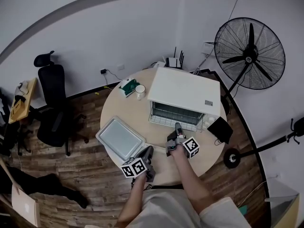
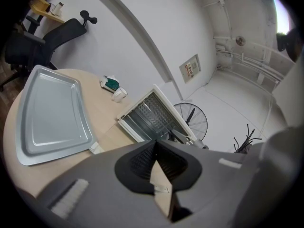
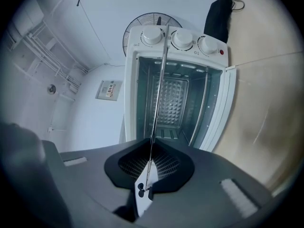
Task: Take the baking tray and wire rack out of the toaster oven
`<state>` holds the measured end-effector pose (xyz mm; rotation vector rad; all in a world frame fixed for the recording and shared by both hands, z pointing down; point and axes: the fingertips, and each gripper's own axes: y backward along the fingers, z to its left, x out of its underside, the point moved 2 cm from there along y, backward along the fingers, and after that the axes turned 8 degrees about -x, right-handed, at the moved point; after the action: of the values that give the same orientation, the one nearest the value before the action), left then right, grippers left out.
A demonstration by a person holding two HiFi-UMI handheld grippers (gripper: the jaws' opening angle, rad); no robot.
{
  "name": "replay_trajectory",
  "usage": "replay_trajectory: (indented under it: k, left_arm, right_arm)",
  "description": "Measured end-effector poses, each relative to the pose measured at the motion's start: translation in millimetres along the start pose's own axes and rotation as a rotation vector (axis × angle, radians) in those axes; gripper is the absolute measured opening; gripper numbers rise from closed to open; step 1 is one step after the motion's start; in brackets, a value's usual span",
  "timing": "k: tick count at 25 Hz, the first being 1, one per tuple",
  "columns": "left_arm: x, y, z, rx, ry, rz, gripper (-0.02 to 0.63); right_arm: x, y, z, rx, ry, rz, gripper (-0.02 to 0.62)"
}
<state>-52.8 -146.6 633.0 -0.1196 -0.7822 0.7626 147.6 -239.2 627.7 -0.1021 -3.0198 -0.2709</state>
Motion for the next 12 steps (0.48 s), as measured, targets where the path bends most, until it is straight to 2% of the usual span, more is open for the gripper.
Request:
replay_trajectory:
  k: [12]
  left_arm:
    - [-0.1, 0.5, 8.2, -0.007, 0.02, 0.005, 0.055]
  right_arm:
    - [-0.5, 1.7, -13.1, 0.011, 0.06, -0.001, 0.009]
